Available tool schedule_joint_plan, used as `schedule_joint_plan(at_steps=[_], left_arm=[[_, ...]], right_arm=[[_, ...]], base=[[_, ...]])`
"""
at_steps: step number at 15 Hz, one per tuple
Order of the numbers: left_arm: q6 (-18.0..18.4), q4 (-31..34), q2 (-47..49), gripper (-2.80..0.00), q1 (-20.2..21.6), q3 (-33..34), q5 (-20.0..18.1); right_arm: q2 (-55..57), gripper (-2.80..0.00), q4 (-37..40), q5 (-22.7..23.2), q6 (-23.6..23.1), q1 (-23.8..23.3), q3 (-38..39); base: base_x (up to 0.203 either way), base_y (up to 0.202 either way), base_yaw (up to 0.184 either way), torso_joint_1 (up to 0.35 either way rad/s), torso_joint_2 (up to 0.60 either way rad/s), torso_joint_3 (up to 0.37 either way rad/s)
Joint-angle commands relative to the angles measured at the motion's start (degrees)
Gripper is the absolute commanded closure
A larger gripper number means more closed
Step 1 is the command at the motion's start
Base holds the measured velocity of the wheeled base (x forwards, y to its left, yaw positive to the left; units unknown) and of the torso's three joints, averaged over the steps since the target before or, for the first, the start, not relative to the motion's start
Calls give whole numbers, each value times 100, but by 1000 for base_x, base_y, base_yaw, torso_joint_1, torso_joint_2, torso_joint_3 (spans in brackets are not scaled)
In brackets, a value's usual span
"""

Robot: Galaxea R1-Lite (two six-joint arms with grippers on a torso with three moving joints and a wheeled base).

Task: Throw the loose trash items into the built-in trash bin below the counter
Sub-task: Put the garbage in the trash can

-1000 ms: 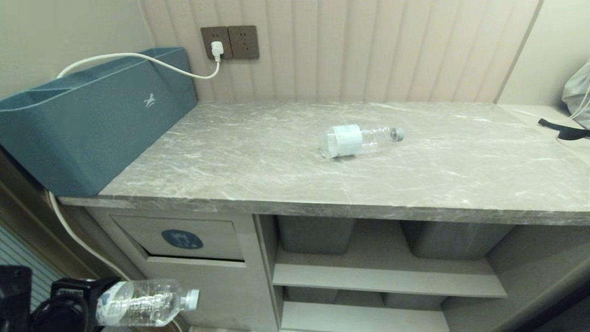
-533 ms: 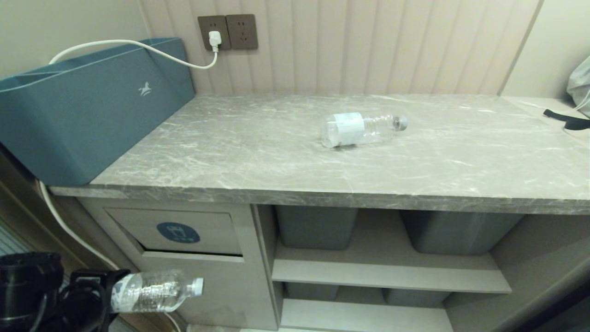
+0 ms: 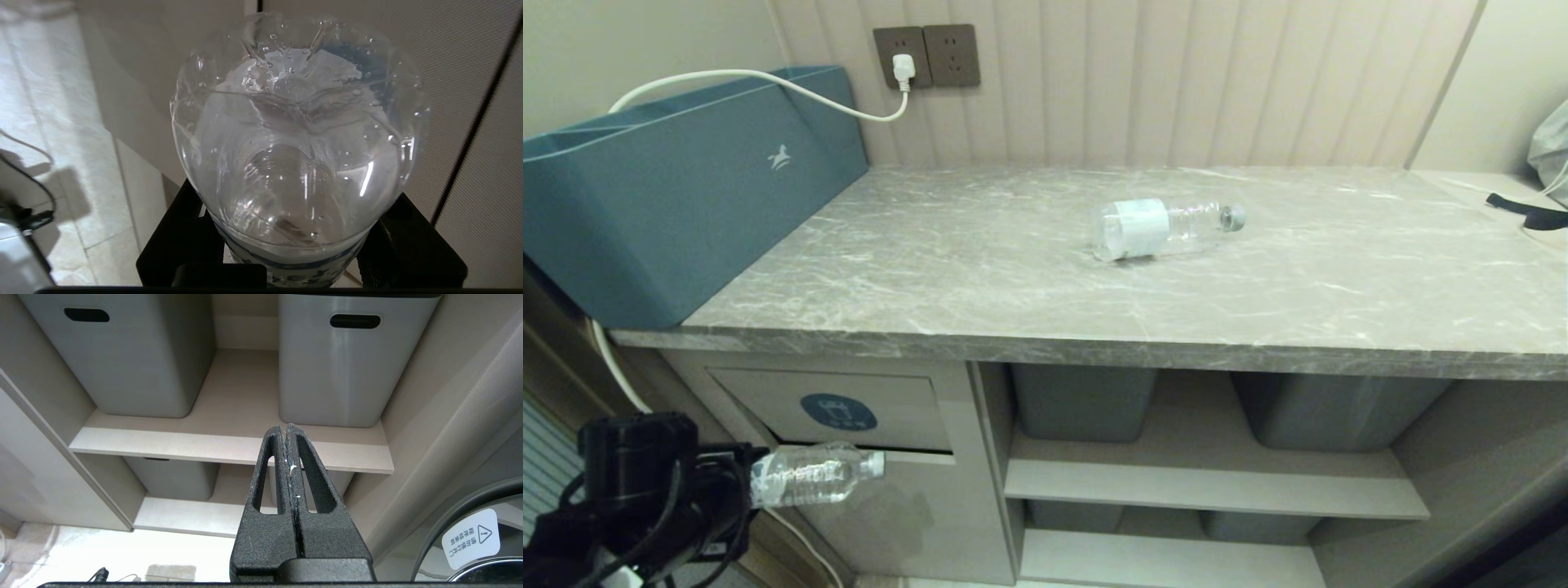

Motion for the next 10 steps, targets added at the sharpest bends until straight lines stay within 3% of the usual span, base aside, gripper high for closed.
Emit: schedule_joint_plan(at_steps=[1,3,6,10], left_arm=[[-38,-500,797,0,75,-59,-181],[-37,-806,1164,0,267,-401,-734],[-63,-808,1584,0,461,-1040,-1262],[-59,-837,2087,0,458,-1643,-1390]], right_arm=[[-4,0,-2,0,-1,2,0],[-4,0,-2,-8,-1,2,0],[-4,0,-2,0,-1,2,0],[-4,0,-2,0,-1,2,0]], base=[[0,0,0,0,0,0],[0,0,0,0,0,0],[0,0,0,0,0,0],[0,0,0,0,0,0]])
